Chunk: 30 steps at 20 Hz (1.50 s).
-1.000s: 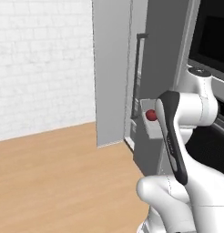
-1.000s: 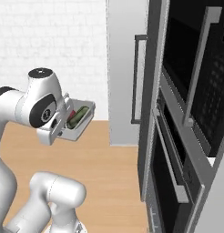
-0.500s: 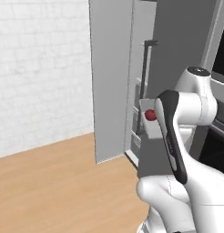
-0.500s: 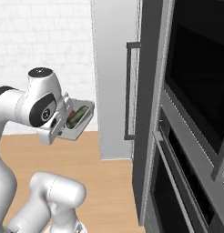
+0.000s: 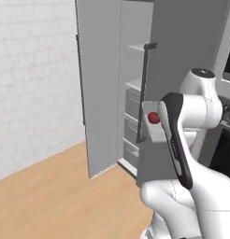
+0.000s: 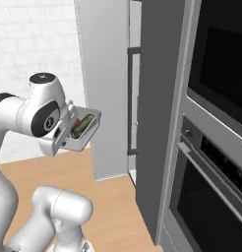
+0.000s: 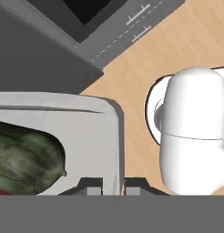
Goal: Take the meat container that has the steak and place it on the second highest rack of the freezer. Then take the vegetable container that has the tomato and cucumber and place it on the highest rack of the freezer.
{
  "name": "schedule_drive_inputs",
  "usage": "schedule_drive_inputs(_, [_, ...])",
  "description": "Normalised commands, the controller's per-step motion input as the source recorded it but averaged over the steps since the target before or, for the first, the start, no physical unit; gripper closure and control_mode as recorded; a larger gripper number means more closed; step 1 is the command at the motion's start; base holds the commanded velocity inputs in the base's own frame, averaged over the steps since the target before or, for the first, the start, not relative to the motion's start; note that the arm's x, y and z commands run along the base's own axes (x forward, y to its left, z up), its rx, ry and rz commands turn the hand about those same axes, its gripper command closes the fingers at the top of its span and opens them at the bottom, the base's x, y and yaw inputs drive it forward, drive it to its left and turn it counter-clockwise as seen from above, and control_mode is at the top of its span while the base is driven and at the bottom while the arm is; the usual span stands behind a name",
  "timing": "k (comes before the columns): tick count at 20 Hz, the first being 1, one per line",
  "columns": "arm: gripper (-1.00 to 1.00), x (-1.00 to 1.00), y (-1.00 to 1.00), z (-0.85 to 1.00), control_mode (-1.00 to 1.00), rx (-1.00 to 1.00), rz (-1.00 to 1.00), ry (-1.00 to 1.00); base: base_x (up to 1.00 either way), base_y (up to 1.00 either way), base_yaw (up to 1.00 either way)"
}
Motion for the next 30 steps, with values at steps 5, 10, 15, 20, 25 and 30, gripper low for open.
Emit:
schedule_drive_inputs(5, [1.00,0.00,0.00,0.00,1.00,0.00,0.00,0.00,0.31,0.85,-0.47])
schedule_drive_inputs(10, [1.00,0.00,0.00,0.00,1.00,0.00,0.00,0.00,0.34,0.89,-0.46])
schedule_drive_inputs(15, [1.00,0.00,0.00,0.00,1.00,0.00,0.00,0.00,0.35,0.86,-0.45])
schedule_drive_inputs(20, [1.00,0.00,0.00,0.00,1.00,0.00,0.00,0.00,0.35,0.68,-0.44])
schedule_drive_inputs(25, [1.00,0.00,0.00,0.00,1.00,0.00,0.00,0.00,0.39,0.65,-0.44])
schedule_drive_inputs(30, [1.00,0.00,0.00,0.00,1.00,0.00,0.00,0.00,0.42,0.37,-0.35])
